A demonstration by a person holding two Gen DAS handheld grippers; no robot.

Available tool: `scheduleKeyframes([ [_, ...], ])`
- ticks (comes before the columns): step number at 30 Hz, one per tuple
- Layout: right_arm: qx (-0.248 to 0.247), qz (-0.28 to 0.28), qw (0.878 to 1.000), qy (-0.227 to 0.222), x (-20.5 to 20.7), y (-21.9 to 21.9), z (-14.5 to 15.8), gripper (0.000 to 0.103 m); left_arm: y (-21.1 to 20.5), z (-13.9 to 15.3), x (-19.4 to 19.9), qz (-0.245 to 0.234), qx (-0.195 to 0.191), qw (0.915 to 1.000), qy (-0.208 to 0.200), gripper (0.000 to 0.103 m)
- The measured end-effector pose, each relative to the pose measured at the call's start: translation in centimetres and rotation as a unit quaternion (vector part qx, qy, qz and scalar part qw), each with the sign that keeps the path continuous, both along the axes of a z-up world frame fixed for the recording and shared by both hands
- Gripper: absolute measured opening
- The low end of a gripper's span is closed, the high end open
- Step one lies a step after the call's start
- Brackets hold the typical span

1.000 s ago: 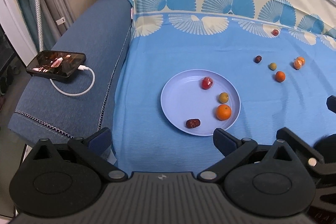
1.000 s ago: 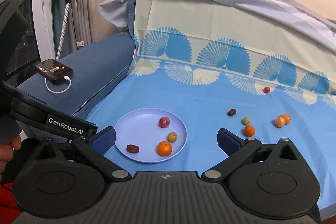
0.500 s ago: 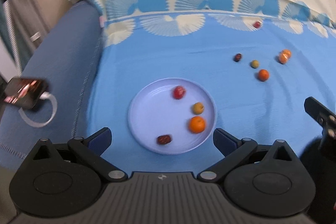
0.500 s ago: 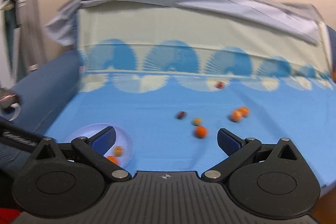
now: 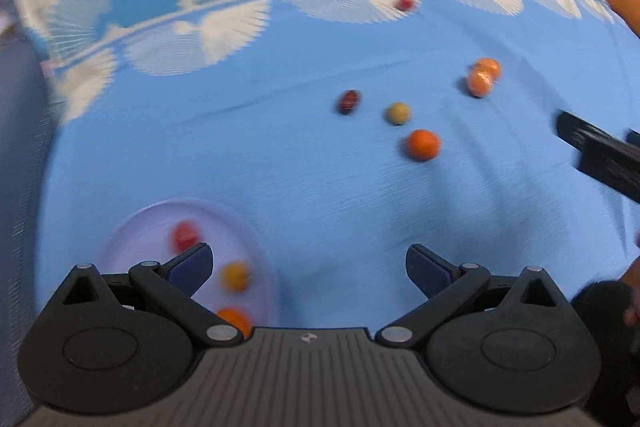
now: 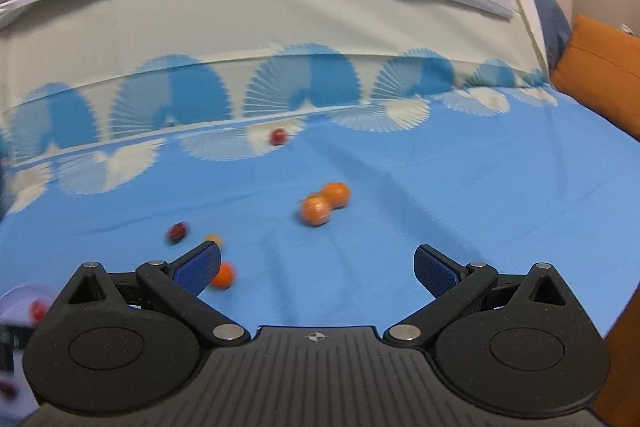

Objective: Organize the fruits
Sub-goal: 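Grasp an orange with the left tool while the right tool grasps a plastic-wrapped orange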

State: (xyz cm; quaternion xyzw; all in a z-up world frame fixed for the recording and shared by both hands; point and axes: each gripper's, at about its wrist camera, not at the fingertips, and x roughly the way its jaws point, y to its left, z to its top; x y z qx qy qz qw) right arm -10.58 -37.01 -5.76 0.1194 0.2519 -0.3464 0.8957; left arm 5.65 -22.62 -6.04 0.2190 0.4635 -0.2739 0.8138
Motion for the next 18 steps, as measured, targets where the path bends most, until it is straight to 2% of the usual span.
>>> scheduleKeyframes([
  [6,0.017,-0.007,0.999,0.041,6.9,-7.6,-4.5,0.102,-8.0,-5.6,2.4,-0.065,0.002,0.9978,0.015,0.103],
  [9,0.031,-0.002,0.998,0.056,10.1,-11.0,-6.6,0.102,-11.1,-7.6,3.6,-0.075,-0.005,0.9971,0.015,0.103],
  [12,0.045,0.011,0.997,0.066,12.5,-13.2,-8.6,0.102,-13.3,-9.3,4.5,-0.076,0.008,0.9970,0.010,0.103],
  [14,0.075,0.023,0.995,0.069,13.9,-14.2,-10.1,0.102,-14.2,-10.0,4.9,-0.081,0.015,0.9966,0.004,0.102],
  [15,0.088,0.025,0.994,0.068,14.3,-14.5,-10.7,0.102,-14.4,-10.2,4.9,-0.085,0.012,0.9963,-0.001,0.094],
  [16,0.092,0.020,0.993,0.064,14.6,-14.7,-11.2,0.100,-14.6,-10.2,5.0,-0.087,0.005,0.9962,-0.005,0.079],
  [17,0.074,0.014,0.996,0.054,14.6,-14.3,-11.4,0.070,-14.5,-10.2,5.0,-0.095,-0.005,0.9954,0.008,0.045],
  [18,0.050,0.019,0.997,0.053,14.6,-13.8,-11.4,0.051,-14.5,-10.1,5.1,-0.098,-0.008,0.9949,0.022,0.037],
])
